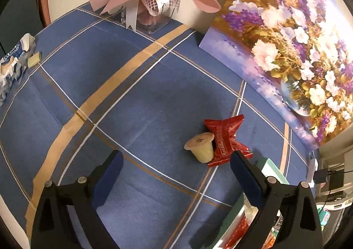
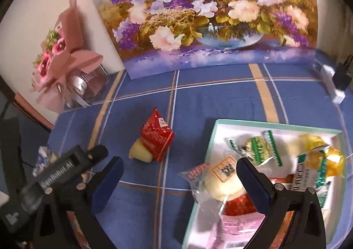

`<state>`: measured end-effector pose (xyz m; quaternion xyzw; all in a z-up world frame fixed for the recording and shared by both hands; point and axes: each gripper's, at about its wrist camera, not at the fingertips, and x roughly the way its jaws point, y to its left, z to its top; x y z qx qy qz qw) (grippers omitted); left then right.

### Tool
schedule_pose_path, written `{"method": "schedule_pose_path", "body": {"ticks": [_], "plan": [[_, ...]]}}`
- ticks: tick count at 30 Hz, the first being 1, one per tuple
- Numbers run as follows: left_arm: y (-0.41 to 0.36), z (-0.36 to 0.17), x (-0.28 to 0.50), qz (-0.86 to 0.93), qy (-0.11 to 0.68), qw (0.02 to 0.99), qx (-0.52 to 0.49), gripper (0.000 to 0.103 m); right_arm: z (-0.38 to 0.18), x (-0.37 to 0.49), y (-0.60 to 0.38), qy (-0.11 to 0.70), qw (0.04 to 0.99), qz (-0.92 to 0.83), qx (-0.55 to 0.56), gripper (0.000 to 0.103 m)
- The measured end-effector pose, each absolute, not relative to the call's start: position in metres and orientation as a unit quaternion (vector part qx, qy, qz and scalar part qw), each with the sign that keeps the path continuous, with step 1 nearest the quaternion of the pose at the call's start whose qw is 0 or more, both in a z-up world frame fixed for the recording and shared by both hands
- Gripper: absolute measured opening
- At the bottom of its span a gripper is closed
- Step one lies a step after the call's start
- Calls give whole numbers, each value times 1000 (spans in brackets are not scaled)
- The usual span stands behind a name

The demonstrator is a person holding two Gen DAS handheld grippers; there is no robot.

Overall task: Organize snacks
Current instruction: 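Move both tools back toward the jelly cup and red packet, then grasp the yellow jelly cup with the left tool while the right tool grasps the red packet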

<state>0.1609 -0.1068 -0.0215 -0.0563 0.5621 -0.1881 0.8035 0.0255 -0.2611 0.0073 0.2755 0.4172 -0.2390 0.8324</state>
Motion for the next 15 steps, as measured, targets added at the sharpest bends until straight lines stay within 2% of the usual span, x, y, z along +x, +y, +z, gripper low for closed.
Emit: {"method": "schedule_pose_path", "body": {"ticks": [8,12,15], "plan": [[-120,-37,172,-181,571,798,-66,97,-2,36,-275,412,837,-236,274,103],[-123,-47,178,-170,576,796,-77,91,-4,39,-285,389,841,-236,292,103],[-124,-52,183,-156,577,798,-77,90,-5,43,-291,367,846,-225,315,103]]}}
